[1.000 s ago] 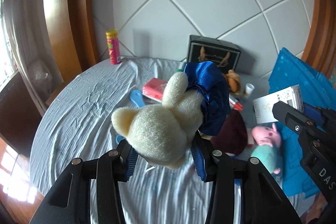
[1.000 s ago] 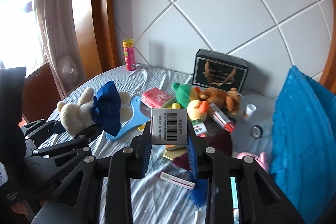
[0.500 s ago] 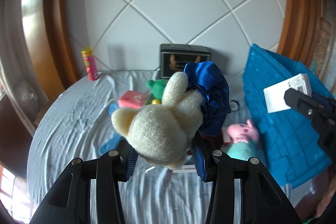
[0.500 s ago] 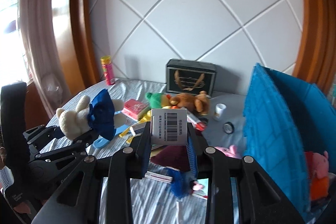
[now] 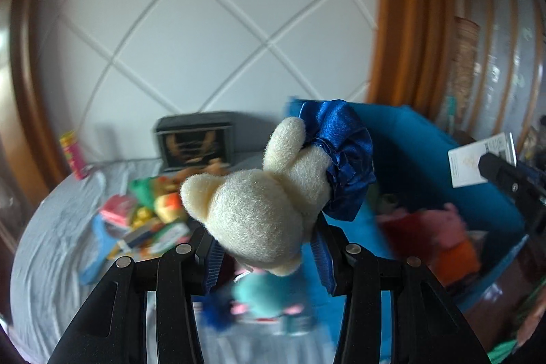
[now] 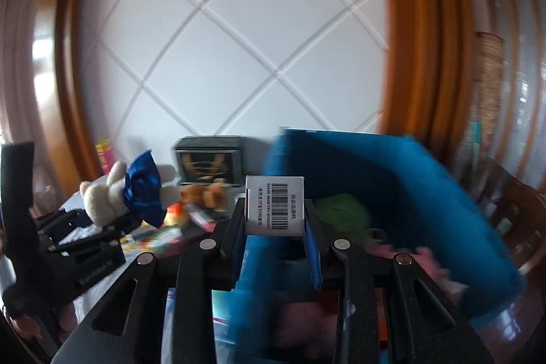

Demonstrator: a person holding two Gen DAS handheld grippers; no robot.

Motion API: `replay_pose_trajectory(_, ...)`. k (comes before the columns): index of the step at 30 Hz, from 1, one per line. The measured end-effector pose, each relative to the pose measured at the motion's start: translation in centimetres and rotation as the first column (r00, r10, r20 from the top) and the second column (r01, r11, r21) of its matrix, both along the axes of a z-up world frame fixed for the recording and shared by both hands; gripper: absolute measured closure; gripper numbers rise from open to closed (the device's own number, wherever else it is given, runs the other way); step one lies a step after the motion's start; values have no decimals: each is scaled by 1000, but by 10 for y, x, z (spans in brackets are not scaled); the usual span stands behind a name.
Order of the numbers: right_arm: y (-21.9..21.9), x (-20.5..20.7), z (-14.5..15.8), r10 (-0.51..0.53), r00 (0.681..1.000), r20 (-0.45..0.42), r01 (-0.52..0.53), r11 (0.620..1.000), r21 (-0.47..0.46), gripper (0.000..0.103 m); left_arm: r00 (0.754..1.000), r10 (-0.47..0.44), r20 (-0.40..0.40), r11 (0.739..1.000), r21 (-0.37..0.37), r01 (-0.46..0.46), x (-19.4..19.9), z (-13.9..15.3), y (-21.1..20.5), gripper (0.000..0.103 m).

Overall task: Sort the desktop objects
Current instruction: 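Lift the bunny plush and small box and carry both toward the blue bin, then open both tools over the bin to drop the bunny and box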

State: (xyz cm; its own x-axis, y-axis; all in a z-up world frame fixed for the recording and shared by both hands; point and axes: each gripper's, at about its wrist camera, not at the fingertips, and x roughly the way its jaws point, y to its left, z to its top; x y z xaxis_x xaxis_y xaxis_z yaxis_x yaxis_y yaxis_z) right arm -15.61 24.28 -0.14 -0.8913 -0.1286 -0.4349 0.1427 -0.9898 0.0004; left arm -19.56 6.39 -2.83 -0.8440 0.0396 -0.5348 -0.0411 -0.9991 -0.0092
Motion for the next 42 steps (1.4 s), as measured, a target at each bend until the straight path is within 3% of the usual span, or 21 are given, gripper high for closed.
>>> replay_pose_trajectory(6, 103, -10, -17, -69, 996, 58, 68, 997, 23, 73, 995, -79, 56, 997, -16, 80, -13, -8, 107, 58)
replay_pose_trajectory(10, 147, -15, -35, -76, 991, 108, 75, 997, 15, 73, 990, -94, 109, 994, -40, 99, -16, -25, 146, 58)
replay_pose_trajectory(18, 177, -26, -56, -54, 988, 145, 54, 999, 8, 73, 988, -83, 128, 993, -68, 92, -14, -34, 180, 56)
replay_pose_trajectory(21, 178, -22, -57, -52, 988, 146, 52, 999, 2, 73, 990, -78, 120, 994, -68, 87, -12, -33, 183, 48)
replay_pose_trajectory(27, 184, -22, -53, -46, 989, 138, 46, 999, 1, 73, 992, -75, 101, 993, -78, 83, -8, -32, 188, 48)
replay_pose_trajectory(28, 185, -21, -52, -44, 990, 133, 45, 999, 0, 73, 992, -81, 96, 993, -73, 88, -6, -31, 188, 46)
replay_pose_trajectory(30, 185, -19, -50, -44, 991, 126, 44, 999, -3, 73, 992, -89, 88, 993, -69, 95, -3, -29, 189, 18)
replay_pose_trajectory(33, 186, -18, -49, -53, 990, 128, 54, 999, -4, 72, 994, -83, 72, 993, -82, 89, 2, -27, 188, 14)
replay_pose_trajectory(35, 187, -17, -49, -55, 990, 129, 57, 998, -7, 52, 995, -80, 67, 992, -89, 85, 5, -26, 188, 14)
replay_pose_trajectory(36, 186, -17, -48, -58, 990, 129, 59, 998, -6, 24, 995, -77, 67, 993, -89, 82, 5, -26, 187, 14)
replay_pose_trajectory(37, 185, -16, -48, -60, 991, 123, 60, 998, -2, 4, 995, -74, 68, 993, -88, 80, 6, -26, 186, 14)
replay_pose_trajectory(42, 182, -7, -41, -71, 994, 88, 71, 997, 4, 0, 994, -72, 79, 993, -83, 79, 11, -29, 182, 14)
